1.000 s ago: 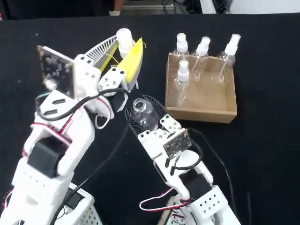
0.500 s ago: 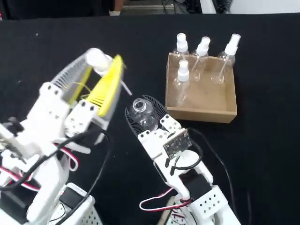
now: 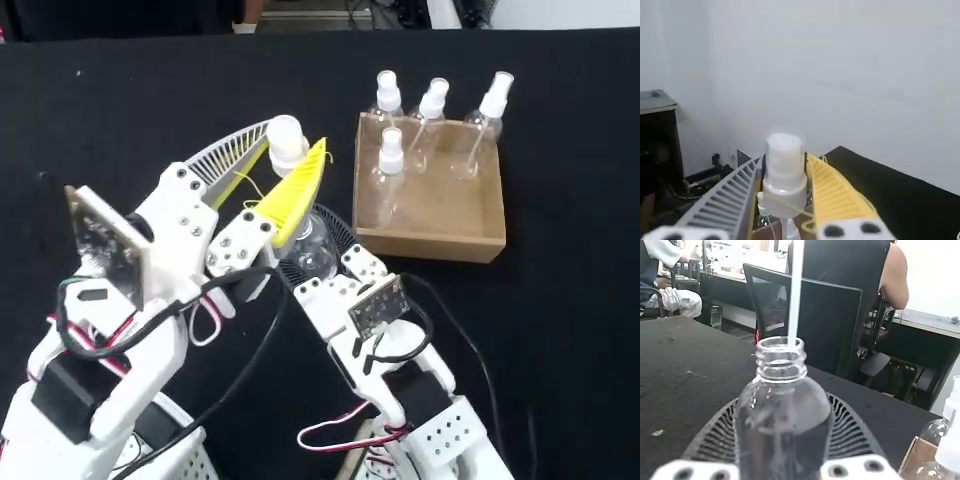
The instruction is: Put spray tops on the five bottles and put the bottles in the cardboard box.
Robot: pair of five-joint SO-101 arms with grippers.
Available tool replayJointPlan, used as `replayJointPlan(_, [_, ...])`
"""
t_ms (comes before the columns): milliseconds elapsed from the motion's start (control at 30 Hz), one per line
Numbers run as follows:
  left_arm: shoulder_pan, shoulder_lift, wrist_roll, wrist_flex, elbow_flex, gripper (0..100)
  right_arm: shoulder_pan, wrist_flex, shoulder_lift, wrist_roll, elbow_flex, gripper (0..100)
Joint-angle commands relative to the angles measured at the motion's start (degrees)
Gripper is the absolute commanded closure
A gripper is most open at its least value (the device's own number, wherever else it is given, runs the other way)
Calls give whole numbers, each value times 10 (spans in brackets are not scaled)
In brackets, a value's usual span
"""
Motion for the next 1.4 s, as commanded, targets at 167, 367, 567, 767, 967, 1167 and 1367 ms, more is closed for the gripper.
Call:
replayJointPlan(167, [-15,3,-4,-20,1,971,-6,-2,0,5,-12,988])
replayJointPlan(367, [-19,4,-4,-33,7,971,28,-1,0,5,-31,988])
replayJointPlan(567, [-7,49,-4,-33,0,971,49,0,0,4,-37,988])
replayJointPlan(767, [11,124,-4,-61,1,971,51,-2,0,4,-38,988])
replayJointPlan(967, [7,130,-4,-61,4,970,52,-2,0,4,-37,988])
replayJointPlan(1167, [7,130,-4,-59,6,880,53,-2,0,4,-37,988])
replayJointPlan(1367, [10,130,-4,-57,6,831,83,-2,-1,0,-47,988])
